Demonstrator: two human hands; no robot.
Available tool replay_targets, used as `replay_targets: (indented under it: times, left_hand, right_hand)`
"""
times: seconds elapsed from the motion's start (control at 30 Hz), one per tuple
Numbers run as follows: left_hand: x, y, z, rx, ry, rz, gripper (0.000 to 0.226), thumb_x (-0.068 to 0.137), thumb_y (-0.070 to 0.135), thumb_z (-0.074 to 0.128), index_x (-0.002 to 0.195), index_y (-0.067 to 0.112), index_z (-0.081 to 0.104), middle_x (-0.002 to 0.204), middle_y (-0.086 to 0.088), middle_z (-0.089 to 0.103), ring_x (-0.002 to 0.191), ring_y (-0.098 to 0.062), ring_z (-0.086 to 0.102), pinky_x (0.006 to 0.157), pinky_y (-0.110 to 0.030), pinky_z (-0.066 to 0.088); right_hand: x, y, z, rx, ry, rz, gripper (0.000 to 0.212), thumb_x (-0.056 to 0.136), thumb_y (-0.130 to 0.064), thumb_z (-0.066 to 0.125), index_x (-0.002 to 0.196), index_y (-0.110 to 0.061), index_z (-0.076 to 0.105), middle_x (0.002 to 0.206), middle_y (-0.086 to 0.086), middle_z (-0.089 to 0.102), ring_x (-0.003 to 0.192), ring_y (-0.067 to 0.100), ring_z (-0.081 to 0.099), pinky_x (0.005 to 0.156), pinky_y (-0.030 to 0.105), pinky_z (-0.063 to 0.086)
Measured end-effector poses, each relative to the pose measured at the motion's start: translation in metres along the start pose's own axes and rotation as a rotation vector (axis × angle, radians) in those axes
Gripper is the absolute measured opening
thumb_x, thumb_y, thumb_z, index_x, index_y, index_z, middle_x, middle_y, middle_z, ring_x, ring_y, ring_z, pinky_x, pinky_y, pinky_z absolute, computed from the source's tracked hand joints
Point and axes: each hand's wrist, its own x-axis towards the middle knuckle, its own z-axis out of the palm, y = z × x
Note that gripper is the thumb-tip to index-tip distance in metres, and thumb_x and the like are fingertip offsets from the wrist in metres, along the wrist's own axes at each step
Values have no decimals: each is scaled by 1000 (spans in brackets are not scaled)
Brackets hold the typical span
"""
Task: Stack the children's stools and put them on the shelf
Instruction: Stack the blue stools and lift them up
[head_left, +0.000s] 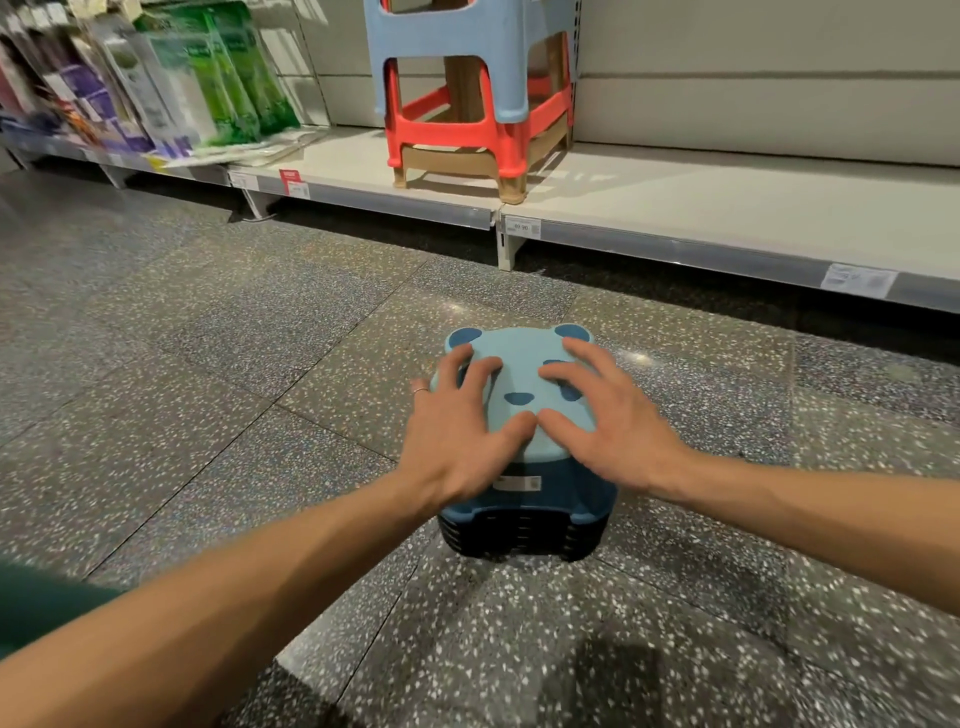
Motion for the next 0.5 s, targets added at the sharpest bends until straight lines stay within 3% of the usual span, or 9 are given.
replay_targets:
  times: [0.13,0.37,0.5]
  left_hand:
    - [11,32,17,-47,-58,25,85,75,68,52,151,32,42,164,7,24,141,-42,31,117,-51,31]
    - [29,81,44,-172,-209,143,91,70,59,59,154,28,42,162,5,28,146,-33,33,123,-45,21]
    - [53,82,48,-25,-212,274,78,81,63,50,152,33,42,169,4,24,148,-35,34,120,-43,21]
  right_hand:
    - [-5,25,-20,14,98,45,45,89,-50,61,128,-29,60,157,-6,36,138,23,42,109,33,34]
    - [-16,60,-64,-46,223,157,43,82,-58,50,117,-38,65,150,-11,47,134,23,48,108,47,42]
    - [-17,71,-87,-229,78,242,54,90,-60,50,140,-42,51,165,-9,26,142,35,35,114,53,35]
